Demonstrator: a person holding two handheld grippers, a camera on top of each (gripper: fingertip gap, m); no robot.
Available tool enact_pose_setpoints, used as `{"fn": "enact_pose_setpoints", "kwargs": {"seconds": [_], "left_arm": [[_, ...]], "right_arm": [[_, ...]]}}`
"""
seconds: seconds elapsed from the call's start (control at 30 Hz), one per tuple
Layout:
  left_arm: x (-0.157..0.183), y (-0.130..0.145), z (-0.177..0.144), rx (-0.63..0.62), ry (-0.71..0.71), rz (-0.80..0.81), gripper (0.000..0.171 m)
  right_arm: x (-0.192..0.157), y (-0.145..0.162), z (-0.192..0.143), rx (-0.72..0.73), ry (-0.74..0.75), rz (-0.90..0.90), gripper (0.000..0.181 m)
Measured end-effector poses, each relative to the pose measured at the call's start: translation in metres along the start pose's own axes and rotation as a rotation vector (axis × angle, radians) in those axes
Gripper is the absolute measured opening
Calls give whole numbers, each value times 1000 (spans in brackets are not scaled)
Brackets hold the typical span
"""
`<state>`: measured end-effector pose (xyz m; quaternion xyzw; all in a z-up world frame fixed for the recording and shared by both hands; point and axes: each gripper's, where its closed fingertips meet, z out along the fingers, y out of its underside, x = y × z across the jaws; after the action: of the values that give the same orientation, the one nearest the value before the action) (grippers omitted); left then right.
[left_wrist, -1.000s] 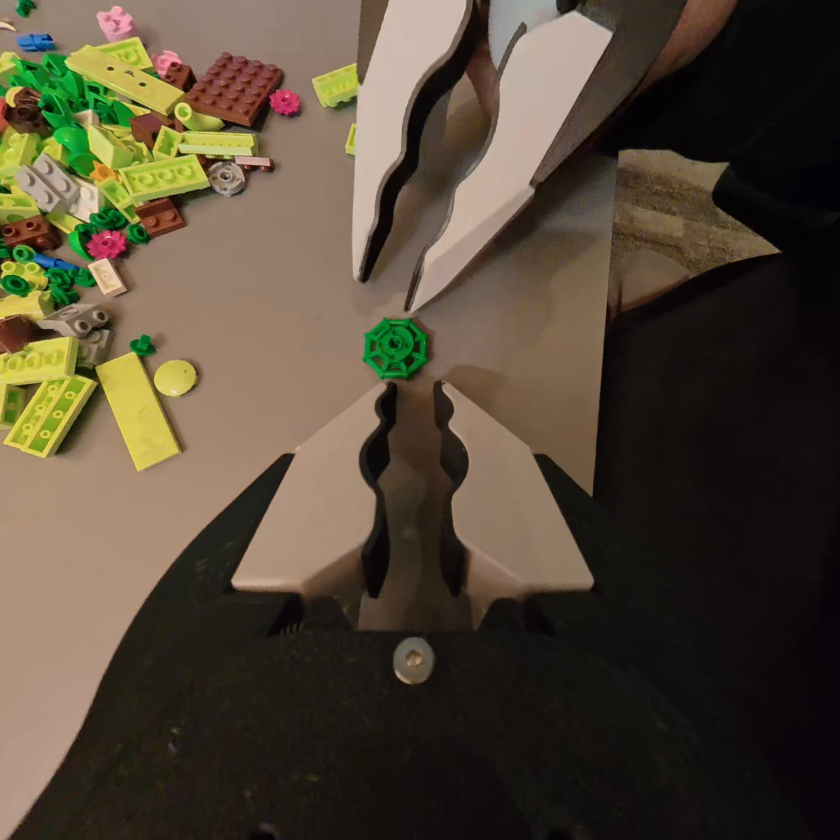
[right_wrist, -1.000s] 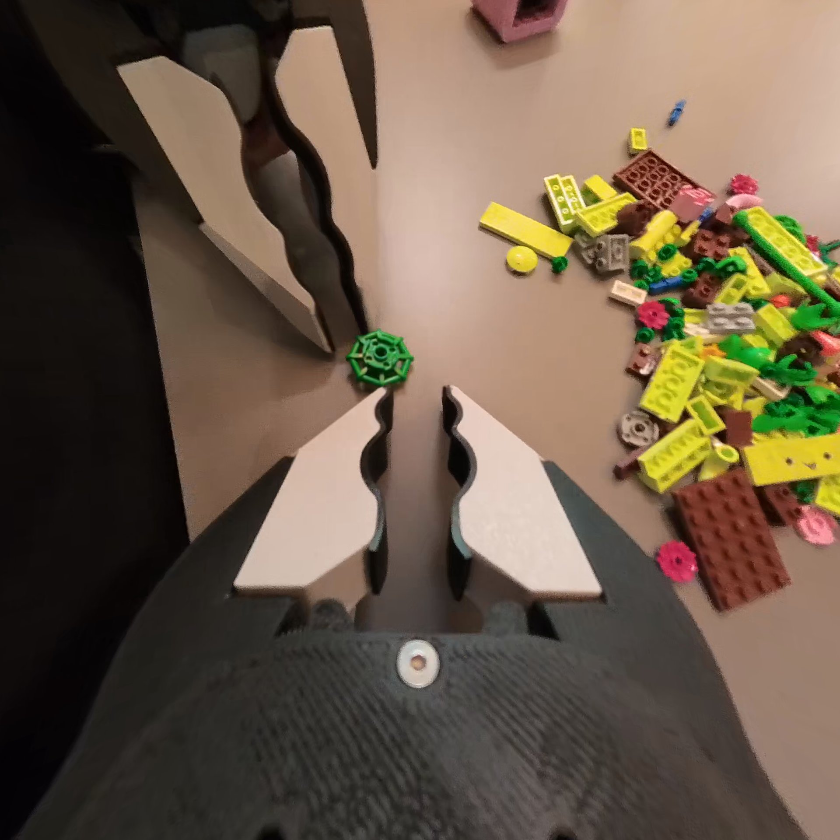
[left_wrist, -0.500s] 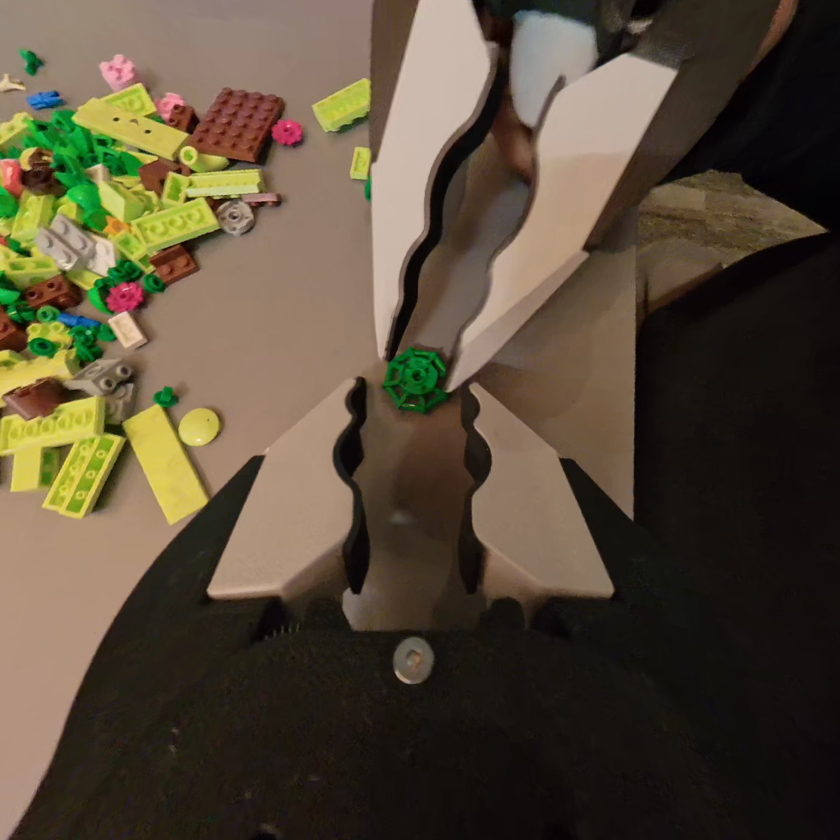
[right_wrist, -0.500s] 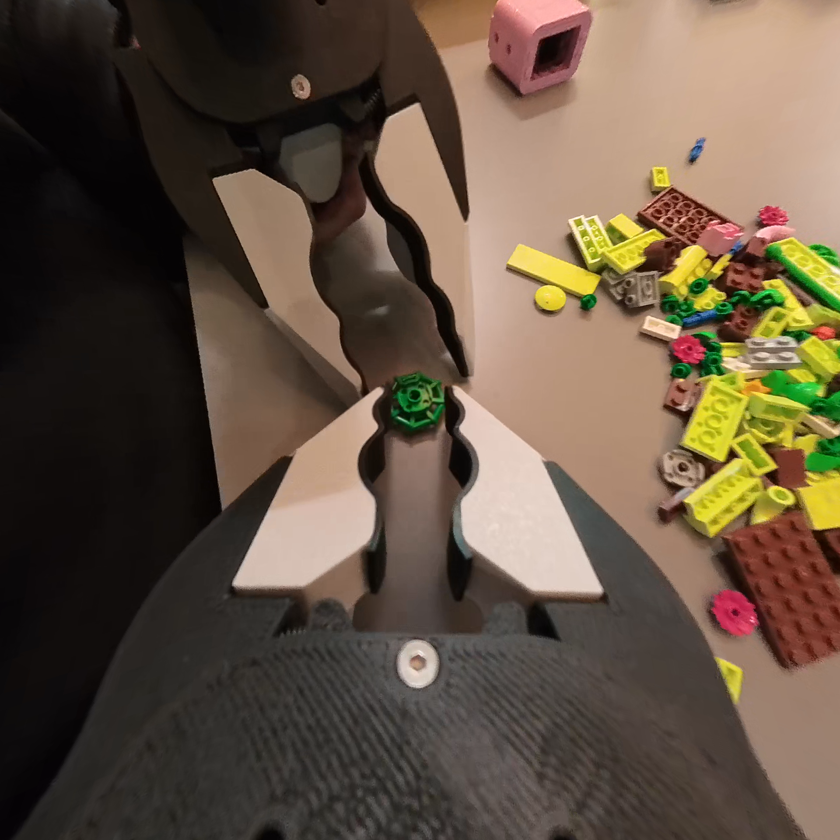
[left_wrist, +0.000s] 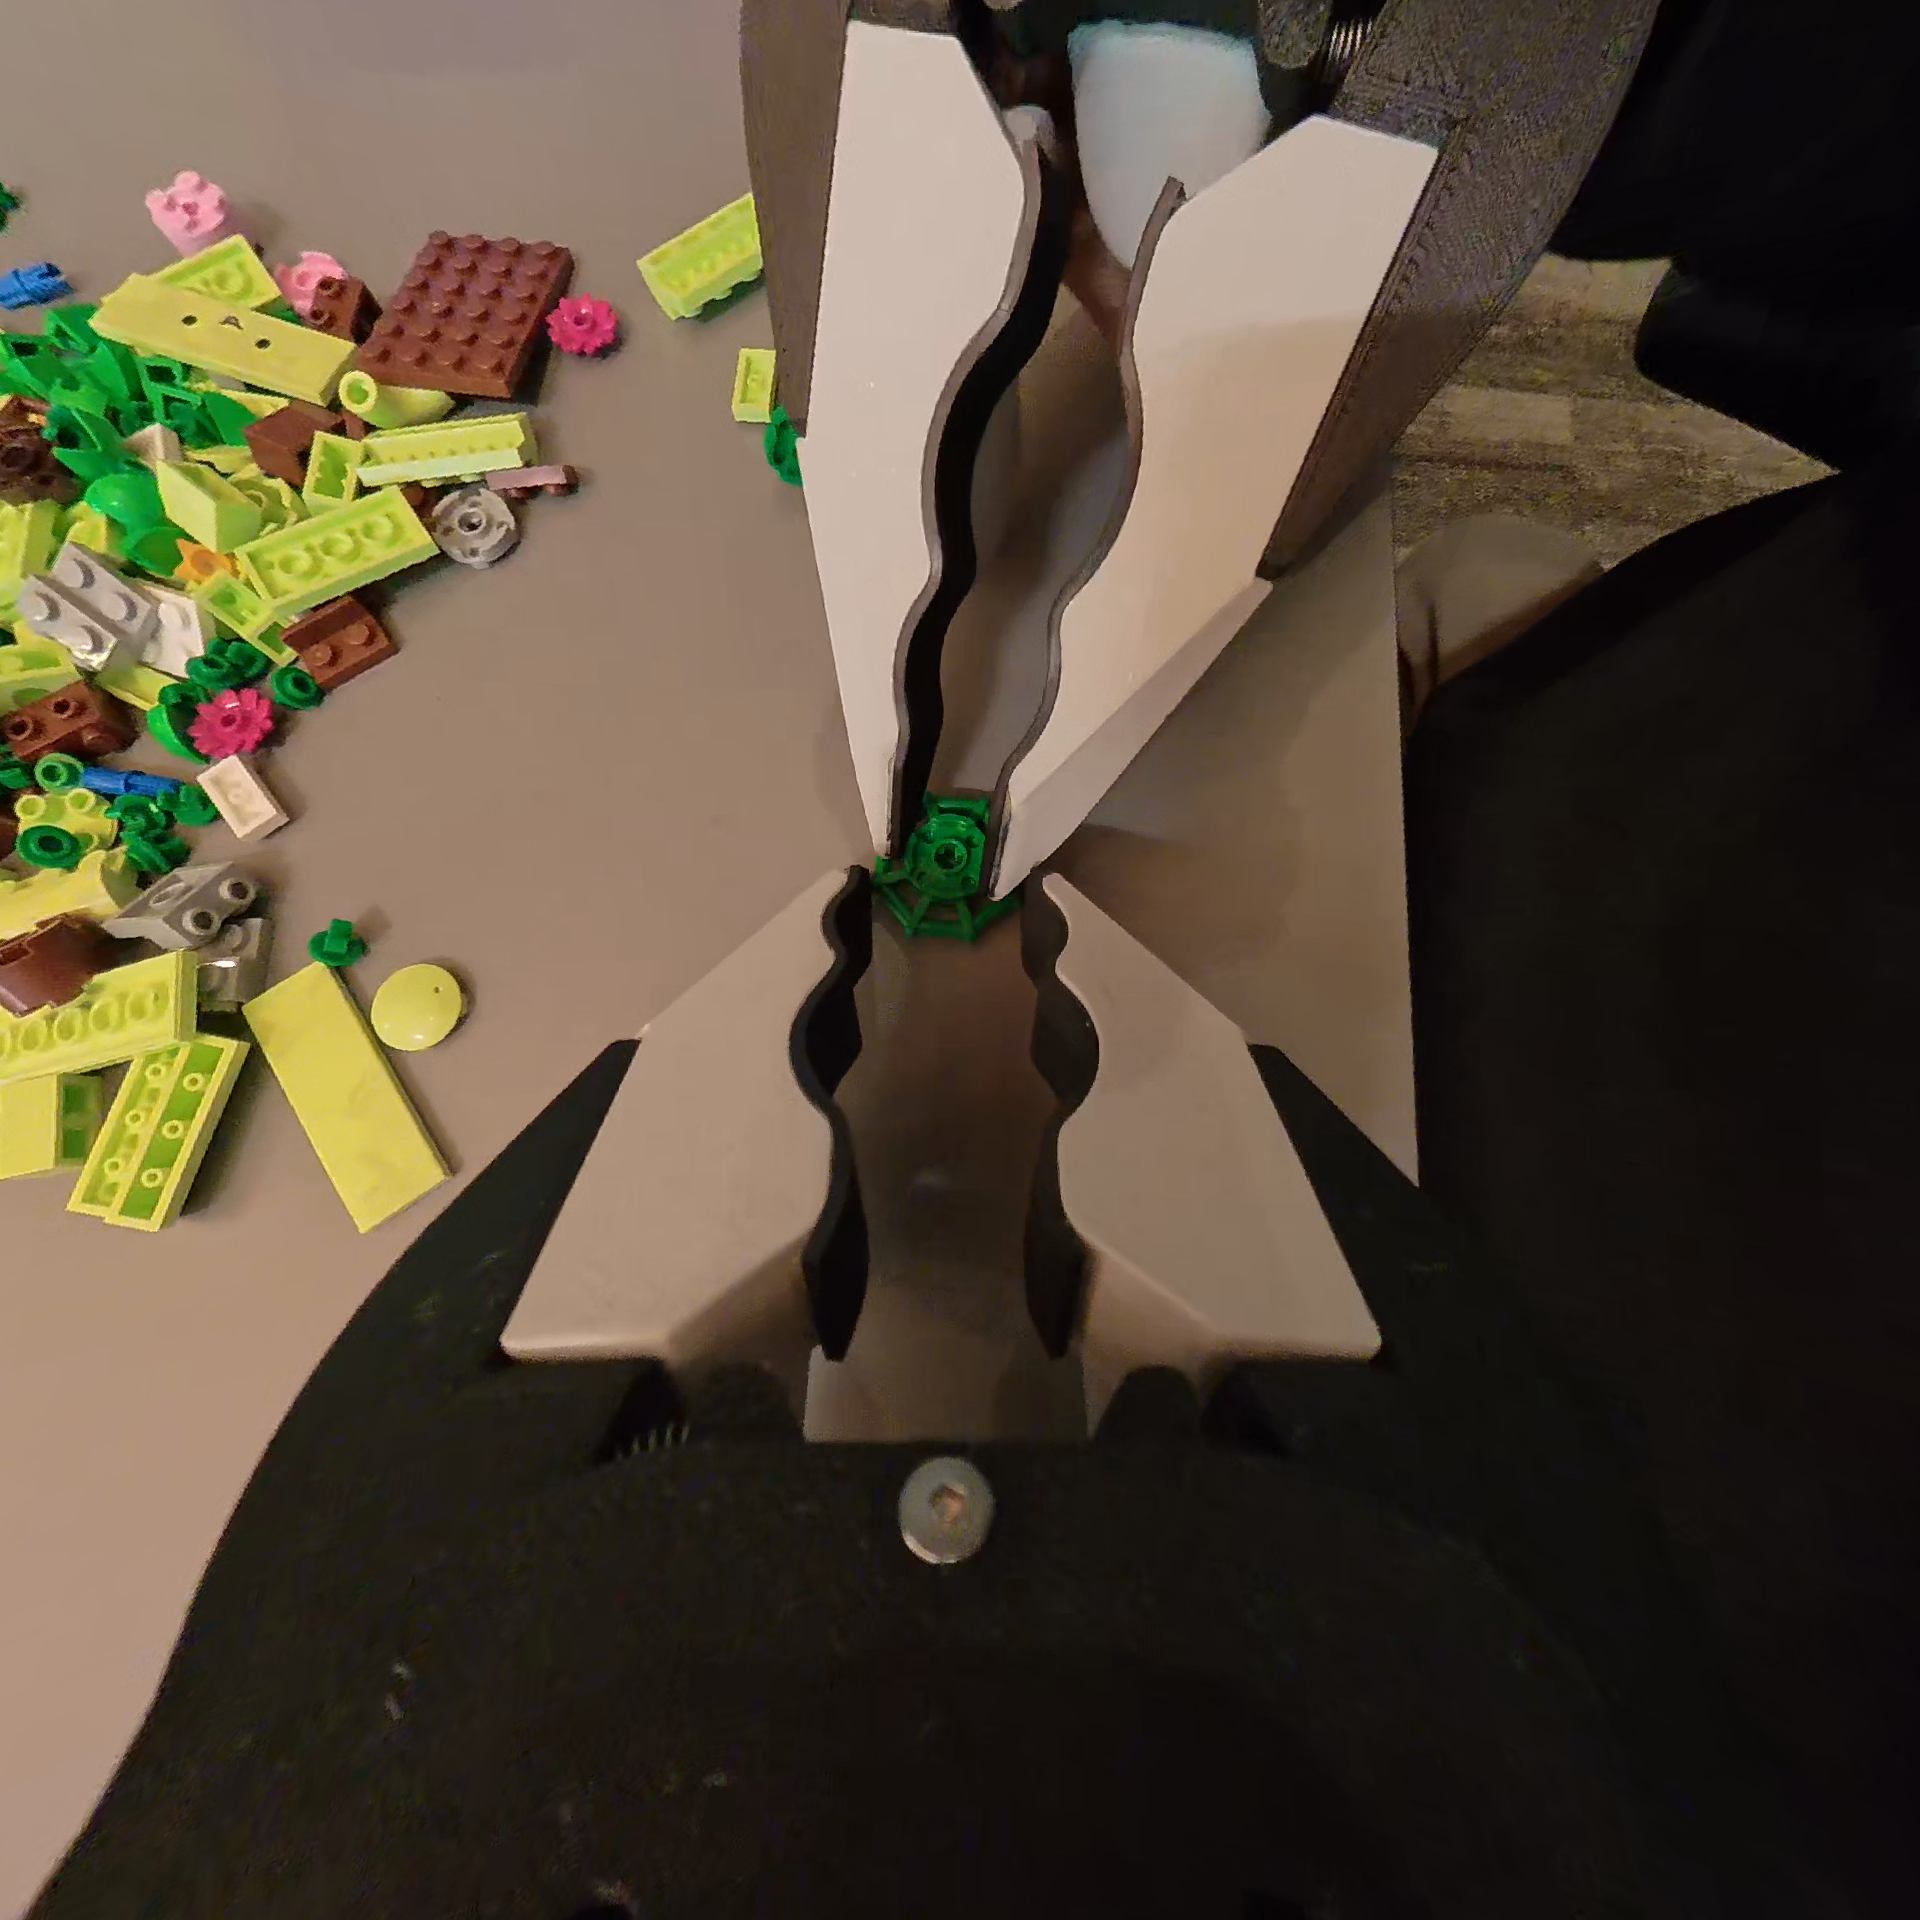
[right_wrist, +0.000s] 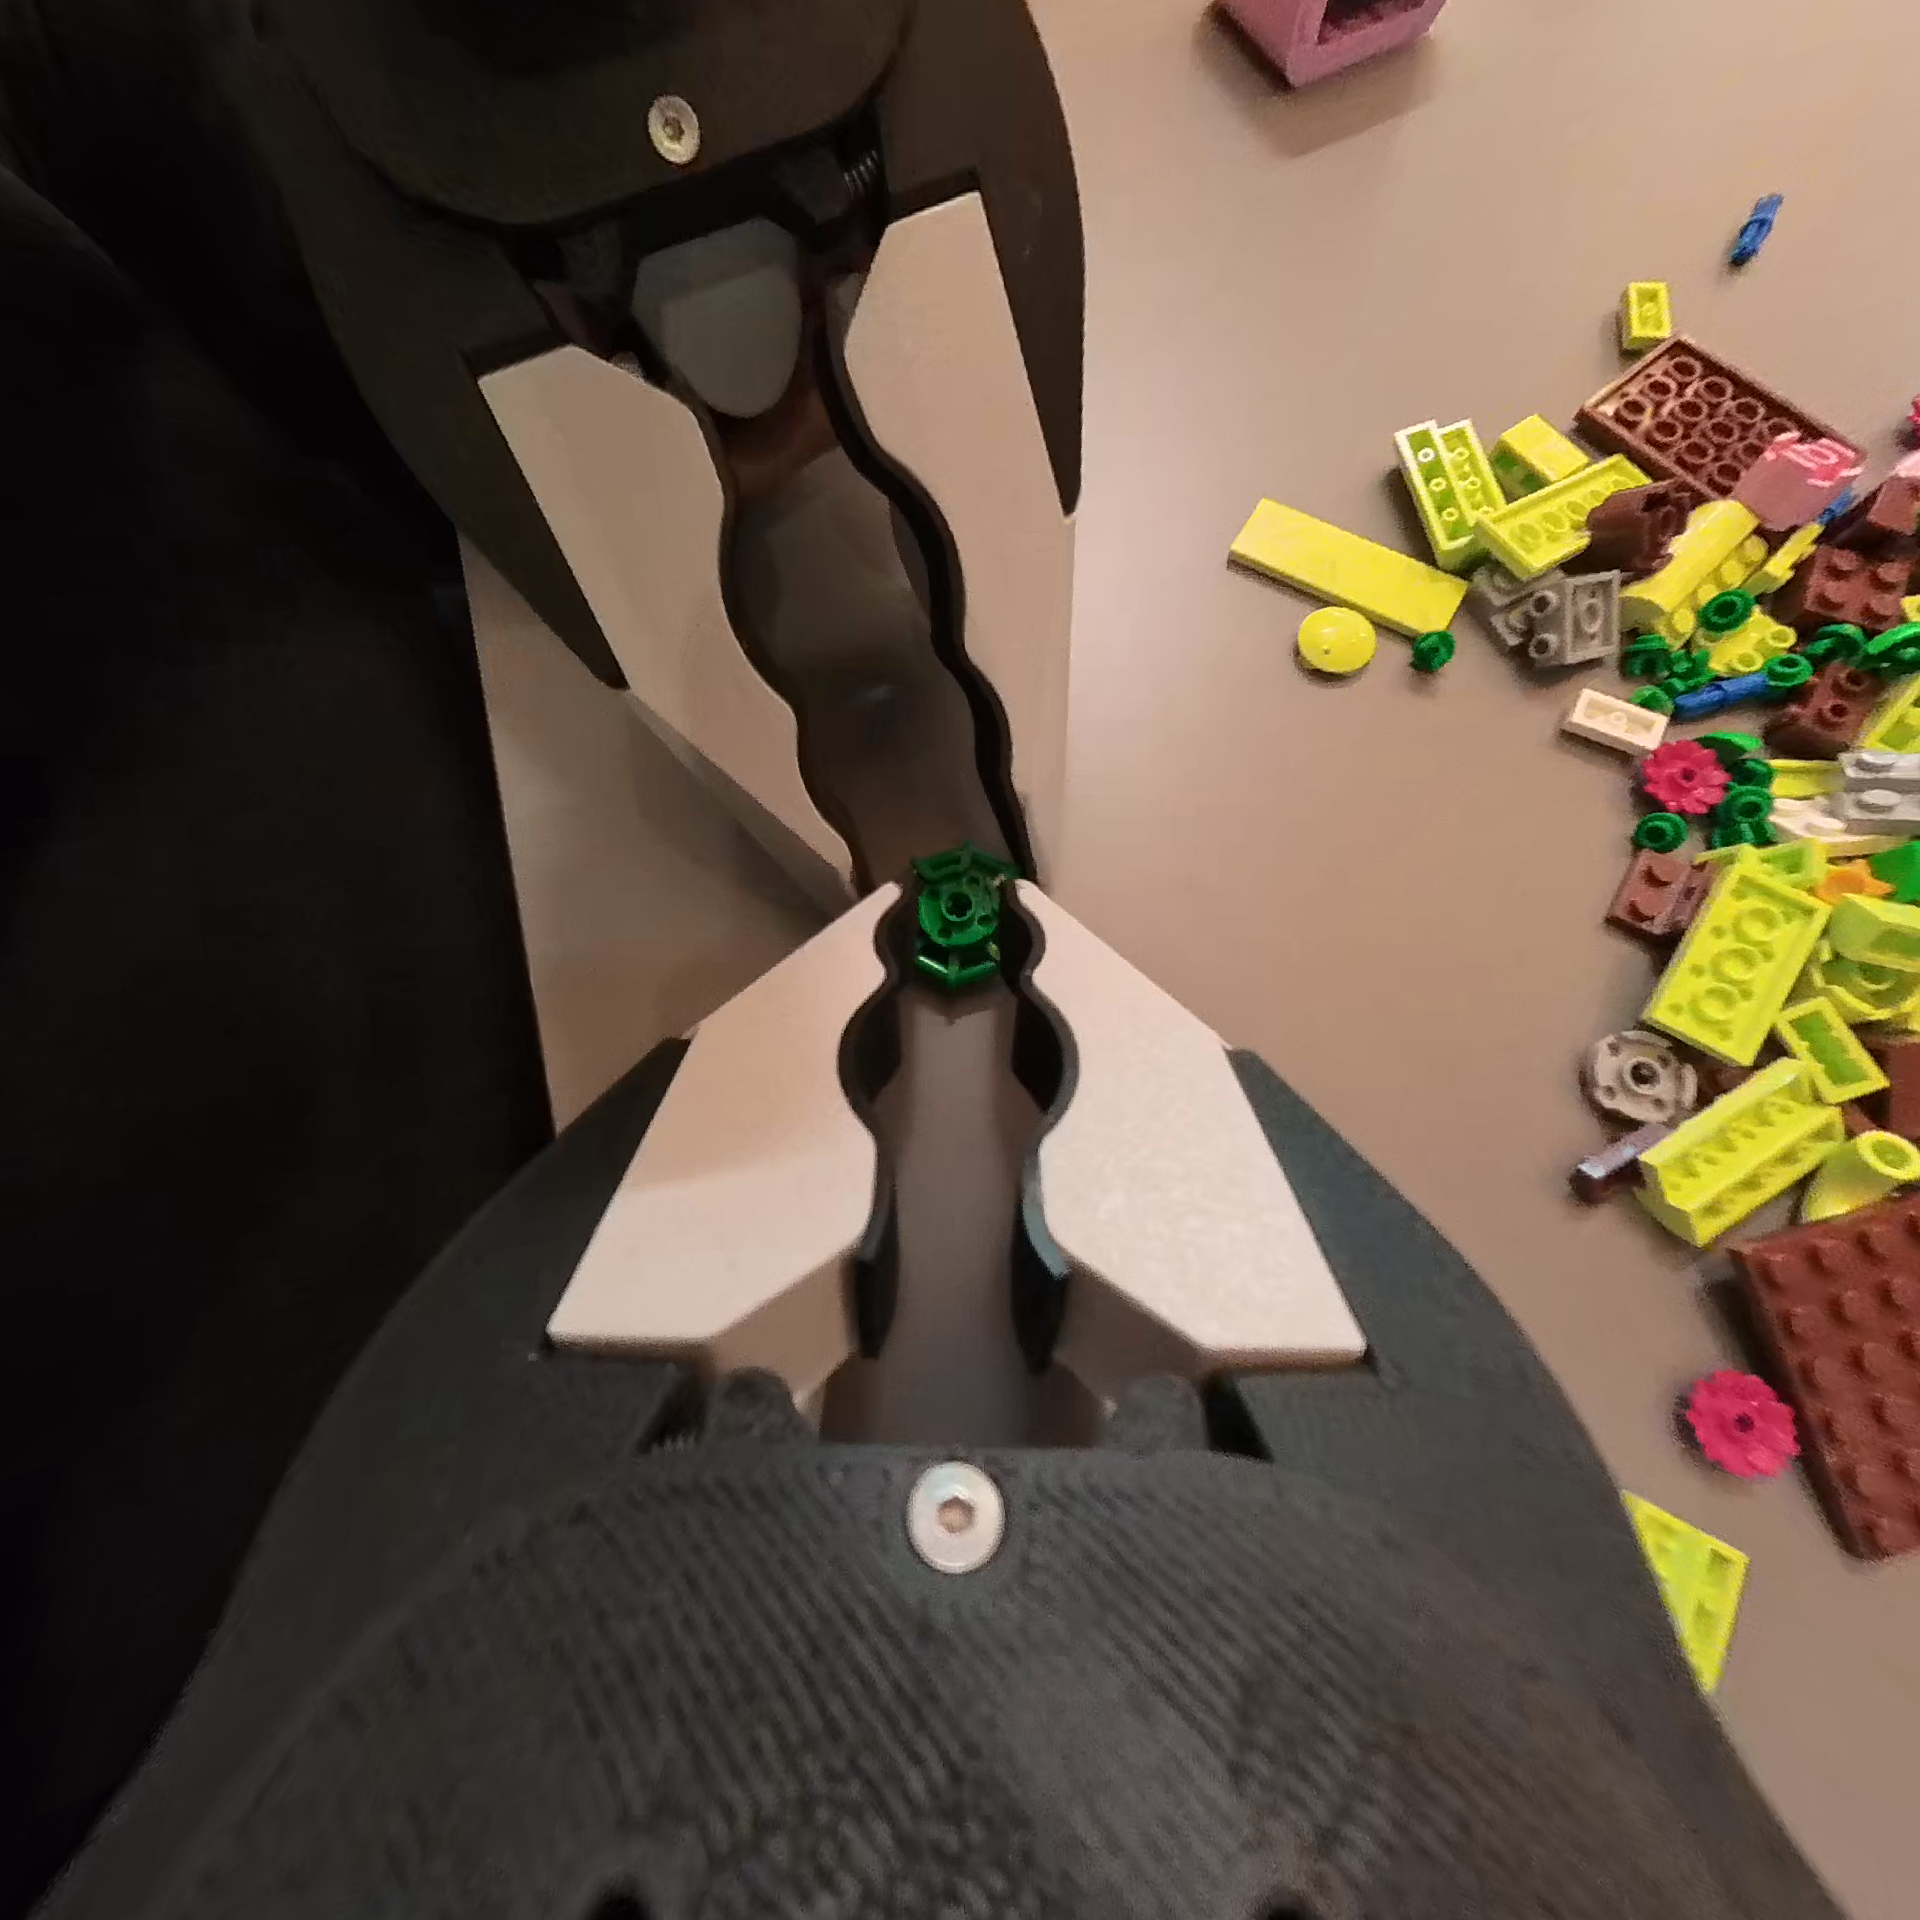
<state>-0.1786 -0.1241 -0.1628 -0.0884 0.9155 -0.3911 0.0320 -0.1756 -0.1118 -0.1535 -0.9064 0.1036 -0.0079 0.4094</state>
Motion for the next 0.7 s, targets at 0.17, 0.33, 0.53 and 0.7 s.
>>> {"fn": "enact_pose_setpoints", "kwargs": {"seconds": [0.17, 0.33, 0.53, 0.7], "left_arm": [[1, 0, 0, -1, -2, 8, 26], [1, 1, 0, -1, -15, 20, 26], [2, 2, 0, -8, -2, 3, 27], [7, 4, 1, -20, 35, -8, 29]], "right_arm": [[-1, 1, 0, -120, 4, 7, 13], [-1, 2, 1, -196, -11, 27, 13], [-1, 0, 0, -51, -22, 113, 12], [1, -6, -6, 104, 7, 127, 2]]}}
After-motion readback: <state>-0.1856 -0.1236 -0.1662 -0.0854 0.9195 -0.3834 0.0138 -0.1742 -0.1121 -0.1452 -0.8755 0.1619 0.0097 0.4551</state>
